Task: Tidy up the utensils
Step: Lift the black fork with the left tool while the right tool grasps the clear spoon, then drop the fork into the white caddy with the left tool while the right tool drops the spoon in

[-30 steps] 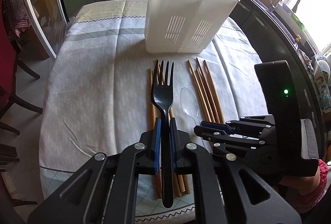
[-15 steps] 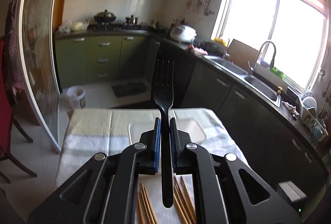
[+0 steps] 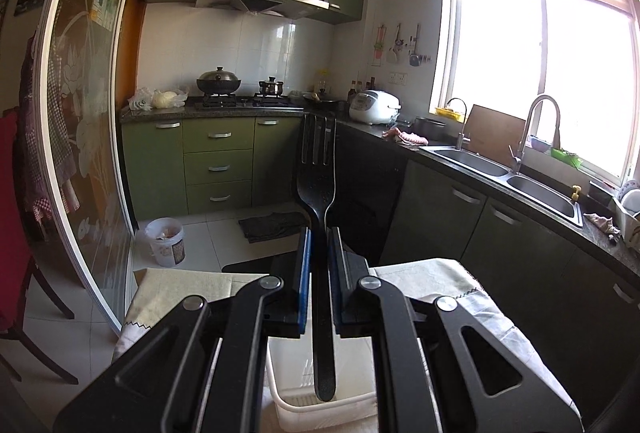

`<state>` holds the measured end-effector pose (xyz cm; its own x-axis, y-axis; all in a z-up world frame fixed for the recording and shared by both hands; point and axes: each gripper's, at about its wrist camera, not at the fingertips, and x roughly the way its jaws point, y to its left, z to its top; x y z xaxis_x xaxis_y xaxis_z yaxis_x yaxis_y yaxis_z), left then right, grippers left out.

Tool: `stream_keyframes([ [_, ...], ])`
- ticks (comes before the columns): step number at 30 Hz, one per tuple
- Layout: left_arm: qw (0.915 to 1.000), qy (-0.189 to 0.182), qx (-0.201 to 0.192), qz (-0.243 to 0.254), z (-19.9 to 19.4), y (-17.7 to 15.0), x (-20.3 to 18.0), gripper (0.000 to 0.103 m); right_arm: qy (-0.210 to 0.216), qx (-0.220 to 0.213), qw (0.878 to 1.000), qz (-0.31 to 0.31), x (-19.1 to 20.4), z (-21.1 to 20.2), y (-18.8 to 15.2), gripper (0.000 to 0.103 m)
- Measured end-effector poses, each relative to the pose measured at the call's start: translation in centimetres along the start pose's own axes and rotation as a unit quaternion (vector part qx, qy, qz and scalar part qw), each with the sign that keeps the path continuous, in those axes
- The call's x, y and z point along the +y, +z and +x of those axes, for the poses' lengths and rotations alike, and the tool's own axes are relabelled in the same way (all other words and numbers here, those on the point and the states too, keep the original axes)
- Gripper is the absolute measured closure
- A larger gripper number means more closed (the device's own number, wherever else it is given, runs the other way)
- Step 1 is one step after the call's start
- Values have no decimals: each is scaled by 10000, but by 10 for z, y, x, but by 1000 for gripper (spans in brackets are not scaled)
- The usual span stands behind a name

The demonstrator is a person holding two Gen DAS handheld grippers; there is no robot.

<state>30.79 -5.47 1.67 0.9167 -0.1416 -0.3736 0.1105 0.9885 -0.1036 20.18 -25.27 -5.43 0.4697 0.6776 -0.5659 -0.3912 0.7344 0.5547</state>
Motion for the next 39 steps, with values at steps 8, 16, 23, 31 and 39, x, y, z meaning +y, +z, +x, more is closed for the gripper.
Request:
stream_keyframes([
  [8, 9995, 13, 298, 133, 10, -20, 8, 90, -361, -897, 9944, -430, 23, -30, 68, 93],
  [16, 9993, -54, 360, -96, -15, -23, 23, 83, -915, -1911, 9745, -738, 46, -13, 150, 93],
  [23, 9987, -110, 503, -32, -63, -34, 30, 74, -1524, -2326, 9550, -1033, 36, 42, 189, 93],
  [31, 9951, -67, 971, 166, -87, -63, 34, 70, -1709, -2065, 9558, -1210, 14, 76, 158, 93],
  [39, 9776, 28, 2088, 261, -77, -103, 33, 69, -1935, -1750, 9537, -1496, 6, 86, 115, 92],
])
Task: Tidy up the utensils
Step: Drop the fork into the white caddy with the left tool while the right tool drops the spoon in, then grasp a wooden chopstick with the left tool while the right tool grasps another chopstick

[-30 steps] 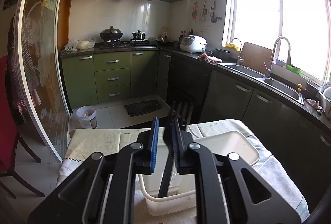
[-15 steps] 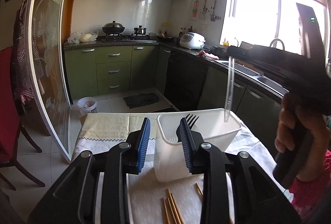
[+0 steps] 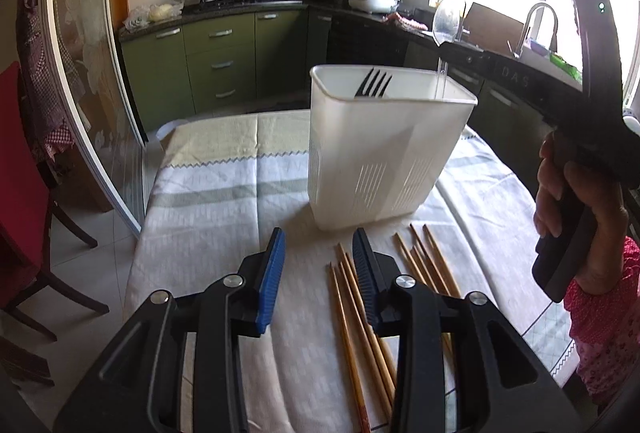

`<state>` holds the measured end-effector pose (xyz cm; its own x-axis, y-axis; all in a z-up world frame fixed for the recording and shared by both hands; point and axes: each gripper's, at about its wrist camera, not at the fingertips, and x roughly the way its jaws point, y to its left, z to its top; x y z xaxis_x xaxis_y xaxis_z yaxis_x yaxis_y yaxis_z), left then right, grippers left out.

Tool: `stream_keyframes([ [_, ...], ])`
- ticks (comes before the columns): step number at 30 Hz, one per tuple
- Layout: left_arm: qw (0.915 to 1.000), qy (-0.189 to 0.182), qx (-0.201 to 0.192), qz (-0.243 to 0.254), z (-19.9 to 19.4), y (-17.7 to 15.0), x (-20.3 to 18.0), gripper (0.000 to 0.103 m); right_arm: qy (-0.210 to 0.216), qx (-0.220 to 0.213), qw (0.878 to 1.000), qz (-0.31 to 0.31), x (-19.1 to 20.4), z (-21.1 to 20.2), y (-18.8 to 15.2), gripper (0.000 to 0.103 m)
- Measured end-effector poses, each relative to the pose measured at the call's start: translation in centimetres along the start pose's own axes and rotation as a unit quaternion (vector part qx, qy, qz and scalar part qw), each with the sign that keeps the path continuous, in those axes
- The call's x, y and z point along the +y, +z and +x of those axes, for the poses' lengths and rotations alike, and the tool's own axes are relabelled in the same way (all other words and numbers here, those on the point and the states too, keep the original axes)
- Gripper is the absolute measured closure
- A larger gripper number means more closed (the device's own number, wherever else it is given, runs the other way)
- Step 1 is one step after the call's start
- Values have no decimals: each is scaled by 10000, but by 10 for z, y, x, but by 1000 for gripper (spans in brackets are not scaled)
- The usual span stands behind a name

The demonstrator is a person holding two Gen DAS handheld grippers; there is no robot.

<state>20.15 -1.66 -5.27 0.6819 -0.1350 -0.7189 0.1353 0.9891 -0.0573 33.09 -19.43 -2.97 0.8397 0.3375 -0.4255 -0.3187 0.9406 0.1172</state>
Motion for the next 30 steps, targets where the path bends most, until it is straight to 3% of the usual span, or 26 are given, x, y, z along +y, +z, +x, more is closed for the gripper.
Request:
stream_keyframes([
  [4, 9992, 75, 404, 18, 11, -10, 0, 69, -43, 188, 9998, -106, -3, -3, -18, 92],
  [8, 9962, 105, 868, 44, 22, -20, 0, 69, 88, 175, 9998, 48, -12, -26, -30, 85],
  [14, 9839, 121, 1777, 115, 51, -40, -6, 69, 106, 698, 9975, 94, -23, -56, -57, 80],
  [20, 9787, 143, 2046, 122, 64, -41, -12, 70, 297, 1433, 9887, 331, -44, -59, -86, 80],
  [28, 9718, 111, 2355, 2, 80, -38, -16, 78, 281, 1710, 9841, 387, -52, -61, -90, 80],
  [30, 9718, 159, 2352, 37, 83, -38, -18, 86, 234, 1851, 9820, 307, -49, -58, -92, 80],
])
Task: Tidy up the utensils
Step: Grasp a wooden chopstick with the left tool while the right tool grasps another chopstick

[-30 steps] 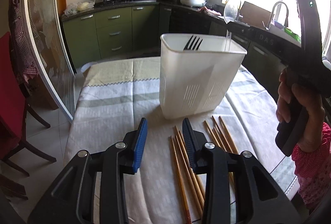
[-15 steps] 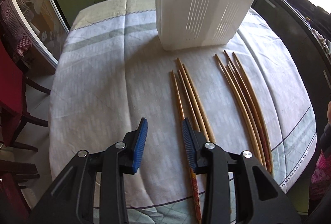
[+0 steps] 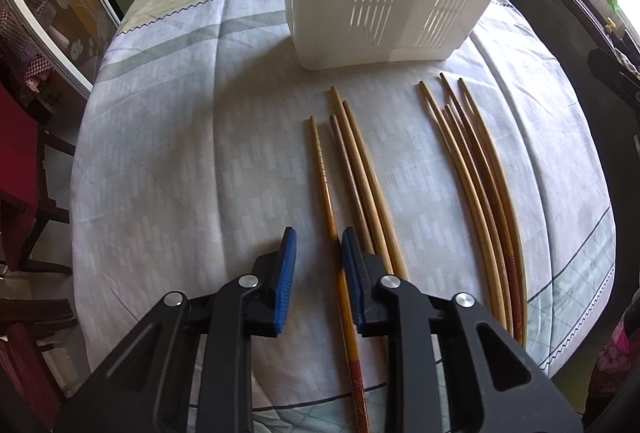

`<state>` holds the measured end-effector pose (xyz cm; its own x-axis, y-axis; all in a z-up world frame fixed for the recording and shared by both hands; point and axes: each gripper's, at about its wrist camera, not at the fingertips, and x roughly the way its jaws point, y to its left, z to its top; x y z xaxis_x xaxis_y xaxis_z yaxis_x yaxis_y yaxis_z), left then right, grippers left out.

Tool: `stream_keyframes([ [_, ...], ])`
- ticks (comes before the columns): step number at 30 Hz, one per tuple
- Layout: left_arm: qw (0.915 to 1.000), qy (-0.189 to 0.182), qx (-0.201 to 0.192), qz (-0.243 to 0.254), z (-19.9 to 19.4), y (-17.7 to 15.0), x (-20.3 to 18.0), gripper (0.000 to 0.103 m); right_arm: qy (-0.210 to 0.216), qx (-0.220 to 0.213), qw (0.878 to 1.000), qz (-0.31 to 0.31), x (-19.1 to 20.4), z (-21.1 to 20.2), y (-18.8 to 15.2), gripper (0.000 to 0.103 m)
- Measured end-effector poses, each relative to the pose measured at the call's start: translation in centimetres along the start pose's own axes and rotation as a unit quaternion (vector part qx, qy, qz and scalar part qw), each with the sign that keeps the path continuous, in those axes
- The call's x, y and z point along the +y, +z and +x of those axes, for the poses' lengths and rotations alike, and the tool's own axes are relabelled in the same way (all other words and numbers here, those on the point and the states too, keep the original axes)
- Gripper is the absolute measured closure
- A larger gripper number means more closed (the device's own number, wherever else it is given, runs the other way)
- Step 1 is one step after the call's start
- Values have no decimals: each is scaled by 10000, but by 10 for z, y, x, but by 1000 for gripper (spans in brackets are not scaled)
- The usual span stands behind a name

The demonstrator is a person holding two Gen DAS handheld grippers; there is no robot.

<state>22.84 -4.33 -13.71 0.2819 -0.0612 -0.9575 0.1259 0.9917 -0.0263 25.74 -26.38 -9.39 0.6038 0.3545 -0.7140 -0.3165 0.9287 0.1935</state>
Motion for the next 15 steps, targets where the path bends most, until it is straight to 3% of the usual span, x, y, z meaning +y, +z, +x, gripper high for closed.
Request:
stream_keyframes([
  [2, 10000, 20, 16, -11, 0, 1, 0, 94, 24, 294, 9995, -74, 5, 9, 0, 80],
  [9, 10000, 88, 0, 22, 1, 2, 4, 96, 303, 1861, 9820, -61, 14, 69, -18, 80],
  [15, 9997, 206, -62, -80, 0, 2, 19, 96, 216, 2182, 9757, 33, 14, 89, -22, 80],
])
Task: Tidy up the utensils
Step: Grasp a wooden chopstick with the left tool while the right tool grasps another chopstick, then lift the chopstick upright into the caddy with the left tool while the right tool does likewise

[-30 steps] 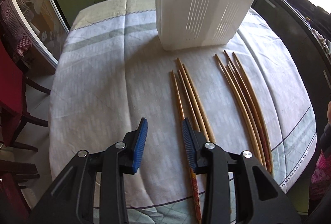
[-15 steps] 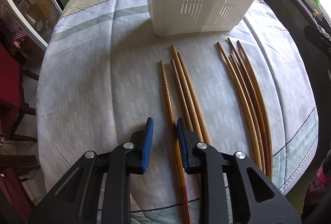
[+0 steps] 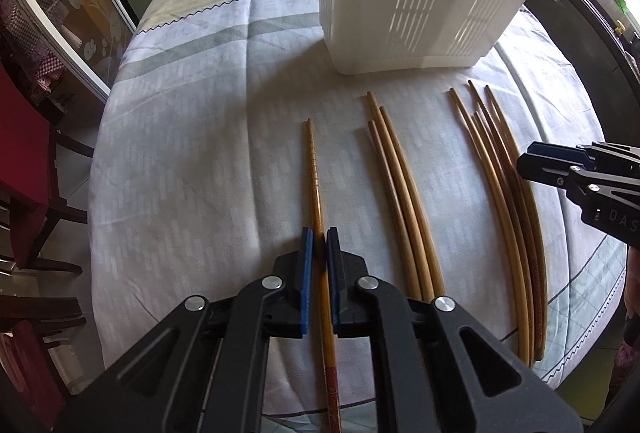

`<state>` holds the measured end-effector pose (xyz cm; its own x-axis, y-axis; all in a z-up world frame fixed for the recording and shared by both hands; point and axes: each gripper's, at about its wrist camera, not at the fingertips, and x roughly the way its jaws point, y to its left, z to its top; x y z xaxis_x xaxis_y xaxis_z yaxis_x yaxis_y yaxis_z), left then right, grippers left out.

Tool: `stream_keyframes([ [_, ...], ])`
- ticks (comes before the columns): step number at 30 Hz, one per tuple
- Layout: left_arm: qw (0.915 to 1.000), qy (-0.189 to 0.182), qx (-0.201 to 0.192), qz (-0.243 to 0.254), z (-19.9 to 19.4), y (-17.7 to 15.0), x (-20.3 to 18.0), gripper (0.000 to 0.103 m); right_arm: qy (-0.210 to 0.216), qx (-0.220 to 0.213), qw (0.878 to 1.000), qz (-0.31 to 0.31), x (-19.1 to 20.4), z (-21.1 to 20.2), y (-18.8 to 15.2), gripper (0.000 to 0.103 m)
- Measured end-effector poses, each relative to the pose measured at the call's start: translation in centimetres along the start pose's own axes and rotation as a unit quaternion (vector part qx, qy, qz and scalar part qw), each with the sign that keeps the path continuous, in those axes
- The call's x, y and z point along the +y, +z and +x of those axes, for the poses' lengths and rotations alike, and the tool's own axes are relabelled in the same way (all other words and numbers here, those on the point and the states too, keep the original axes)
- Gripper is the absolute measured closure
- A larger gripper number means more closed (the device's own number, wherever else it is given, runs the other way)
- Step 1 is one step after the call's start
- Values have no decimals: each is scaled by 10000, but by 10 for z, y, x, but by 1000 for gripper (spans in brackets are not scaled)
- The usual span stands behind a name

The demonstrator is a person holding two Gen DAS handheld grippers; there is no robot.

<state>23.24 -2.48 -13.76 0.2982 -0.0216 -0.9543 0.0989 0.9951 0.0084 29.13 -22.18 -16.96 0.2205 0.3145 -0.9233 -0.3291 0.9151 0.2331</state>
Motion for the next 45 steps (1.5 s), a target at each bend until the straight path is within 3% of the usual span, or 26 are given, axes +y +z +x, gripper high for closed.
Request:
stream_keyframes([
  [7, 10000, 35, -20, -1, 0, -1, 4, 96, -596, 32, 9977, -319, 27, 10, 0, 81],
  [9, 10000, 49, -24, 7, 0, 0, 5, 96, -903, -7, 9947, -494, 36, 13, 0, 87],
  [12, 10000, 40, -27, 10, 0, -1, 5, 96, -952, -42, 9939, -550, 43, 17, 1, 92],
  [17, 10000, -6, -38, -28, 0, -2, 5, 96, -735, -94, 9967, -339, 42, 15, -1, 96],
  [22, 9997, -167, -163, -105, -6, -4, 12, 96, -443, -402, 9980, -205, 25, -15, -4, 96],
  [34, 9931, -197, -1155, 68, -84, -12, 5, 96, 100, -1586, 9871, -206, 20, -123, -25, 96],
  [45, 9838, -262, -1759, 210, -134, -27, -2, 96, 153, -1886, 9815, -290, 25, -145, -43, 96],
])
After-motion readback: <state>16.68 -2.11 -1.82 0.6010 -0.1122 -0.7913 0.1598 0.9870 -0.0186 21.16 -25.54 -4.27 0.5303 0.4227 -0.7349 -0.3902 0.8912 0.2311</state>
